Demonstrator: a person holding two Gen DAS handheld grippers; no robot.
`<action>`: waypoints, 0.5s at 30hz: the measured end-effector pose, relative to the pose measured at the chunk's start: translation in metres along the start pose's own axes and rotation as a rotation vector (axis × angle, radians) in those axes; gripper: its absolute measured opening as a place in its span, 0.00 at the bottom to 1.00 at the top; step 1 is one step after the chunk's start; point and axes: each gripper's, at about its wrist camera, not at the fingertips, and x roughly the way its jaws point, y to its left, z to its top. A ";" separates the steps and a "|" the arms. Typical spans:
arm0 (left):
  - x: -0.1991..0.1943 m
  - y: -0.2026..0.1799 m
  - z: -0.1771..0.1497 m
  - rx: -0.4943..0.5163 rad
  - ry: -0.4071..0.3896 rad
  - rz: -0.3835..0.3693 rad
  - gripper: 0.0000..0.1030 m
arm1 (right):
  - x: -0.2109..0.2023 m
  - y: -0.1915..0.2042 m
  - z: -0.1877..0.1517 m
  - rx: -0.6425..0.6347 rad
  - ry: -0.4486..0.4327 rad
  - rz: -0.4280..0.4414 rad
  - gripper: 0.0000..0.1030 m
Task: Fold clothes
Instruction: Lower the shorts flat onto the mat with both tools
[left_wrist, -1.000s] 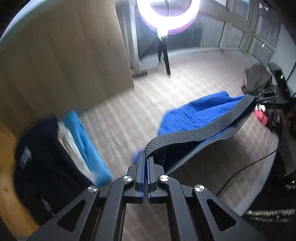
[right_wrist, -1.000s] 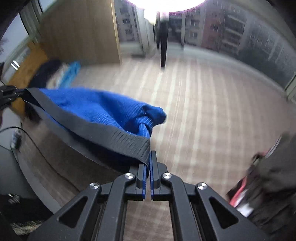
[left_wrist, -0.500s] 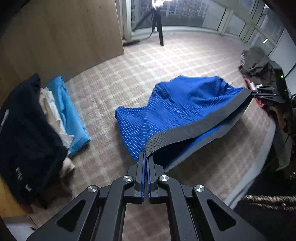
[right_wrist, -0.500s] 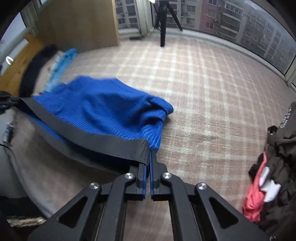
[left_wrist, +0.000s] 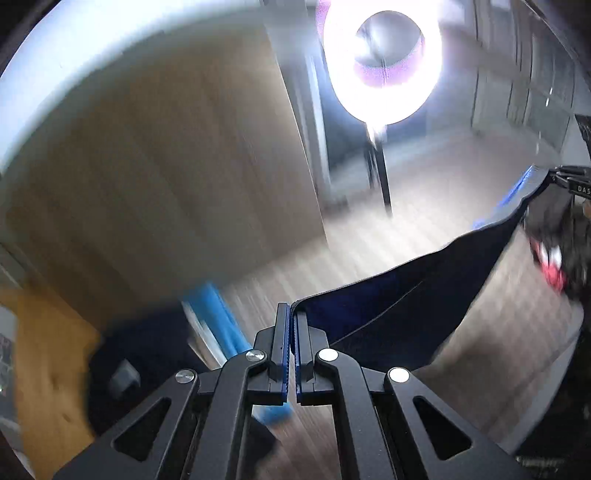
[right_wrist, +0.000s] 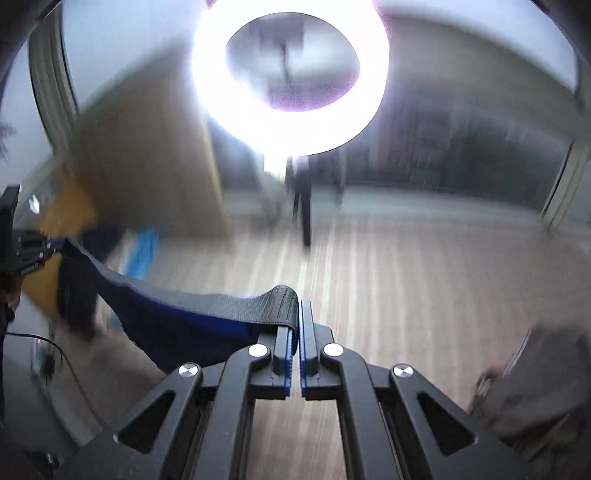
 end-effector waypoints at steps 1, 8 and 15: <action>-0.008 0.002 0.004 0.005 -0.019 0.000 0.02 | -0.009 0.000 0.008 -0.003 -0.032 -0.001 0.02; 0.033 -0.039 -0.063 0.092 0.103 -0.038 0.02 | 0.032 -0.016 -0.066 0.071 0.104 -0.010 0.02; 0.139 -0.103 -0.189 0.105 0.460 -0.209 0.06 | 0.116 -0.046 -0.203 0.257 0.411 -0.019 0.02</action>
